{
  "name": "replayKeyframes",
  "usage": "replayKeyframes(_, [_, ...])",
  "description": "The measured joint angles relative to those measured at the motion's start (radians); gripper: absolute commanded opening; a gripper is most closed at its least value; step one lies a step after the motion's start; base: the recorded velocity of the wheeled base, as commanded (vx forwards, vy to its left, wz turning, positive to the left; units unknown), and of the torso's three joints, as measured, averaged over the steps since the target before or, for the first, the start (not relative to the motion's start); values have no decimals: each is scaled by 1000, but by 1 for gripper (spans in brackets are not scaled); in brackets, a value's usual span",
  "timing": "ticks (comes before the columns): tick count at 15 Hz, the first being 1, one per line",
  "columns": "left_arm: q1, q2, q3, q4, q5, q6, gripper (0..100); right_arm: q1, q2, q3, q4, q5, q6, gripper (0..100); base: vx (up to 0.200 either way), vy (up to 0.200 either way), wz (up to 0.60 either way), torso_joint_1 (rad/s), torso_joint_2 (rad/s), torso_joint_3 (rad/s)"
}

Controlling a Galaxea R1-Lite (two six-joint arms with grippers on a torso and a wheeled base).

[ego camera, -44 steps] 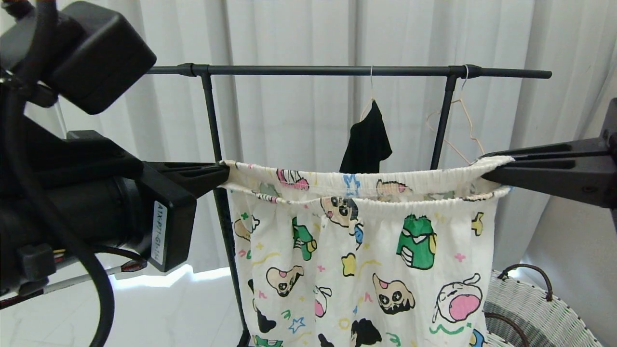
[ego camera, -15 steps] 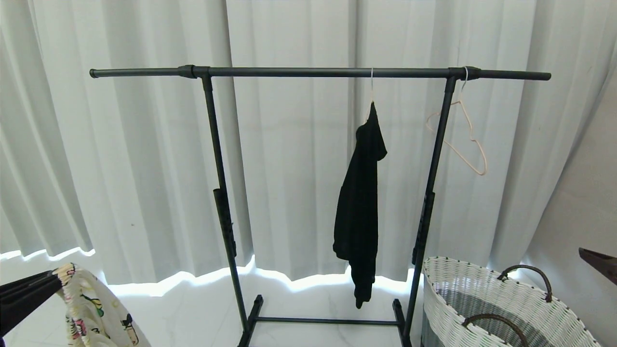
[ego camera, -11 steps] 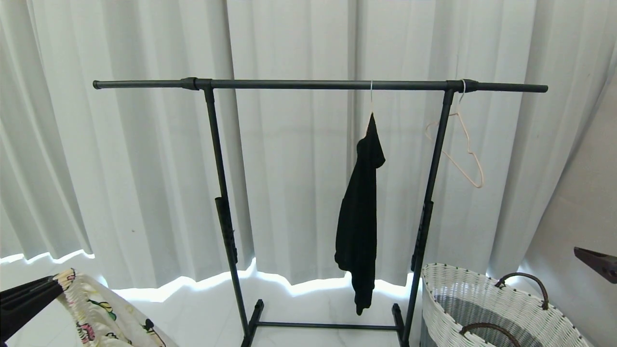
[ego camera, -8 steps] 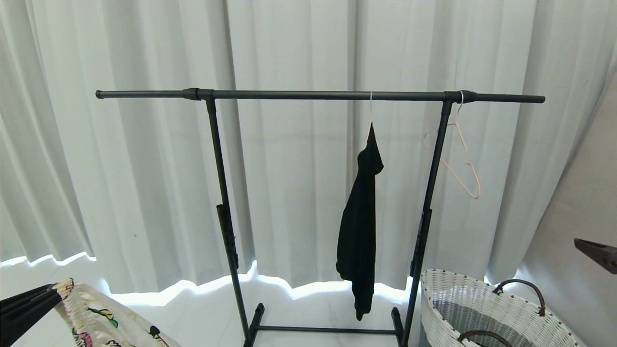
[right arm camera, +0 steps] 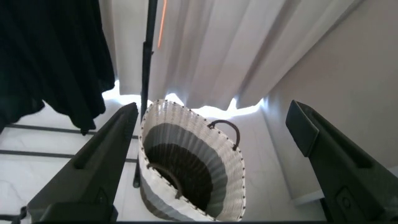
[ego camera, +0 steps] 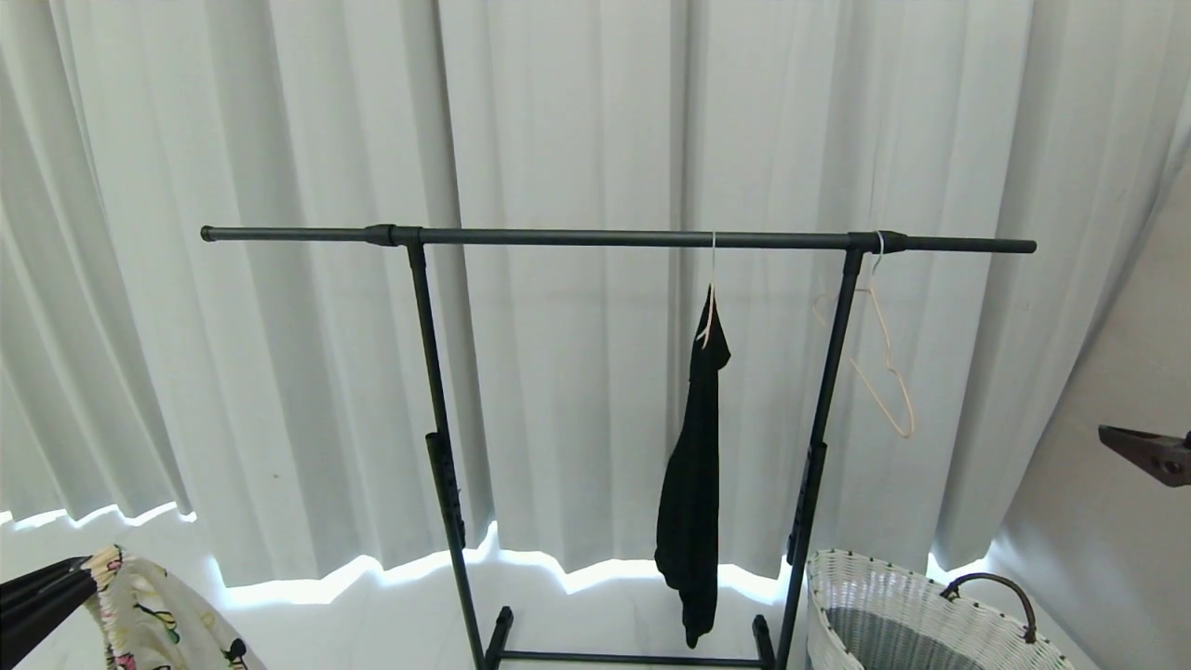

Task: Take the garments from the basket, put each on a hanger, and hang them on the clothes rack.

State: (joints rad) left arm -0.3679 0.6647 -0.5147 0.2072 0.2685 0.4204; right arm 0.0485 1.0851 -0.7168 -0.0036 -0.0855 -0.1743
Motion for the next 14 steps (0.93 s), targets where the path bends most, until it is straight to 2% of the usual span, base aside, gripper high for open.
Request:
replayKeyframes(6, [0,-13,-3,0,-1,1,0,1,9,-14,-1,-1,-3,100,0,0,0,263,-559,-296])
replayKeyframes(9, [0,-13,-6,0,-1,1,0,3,17,-5,-59,0,-4,100,0,0,0,193,-400,-211])
replayKeyframes(14, [0,-9,-9,0,-1,1,0,1,39,13,-95,32,-4,100,200,0,0,20,-41,-23])
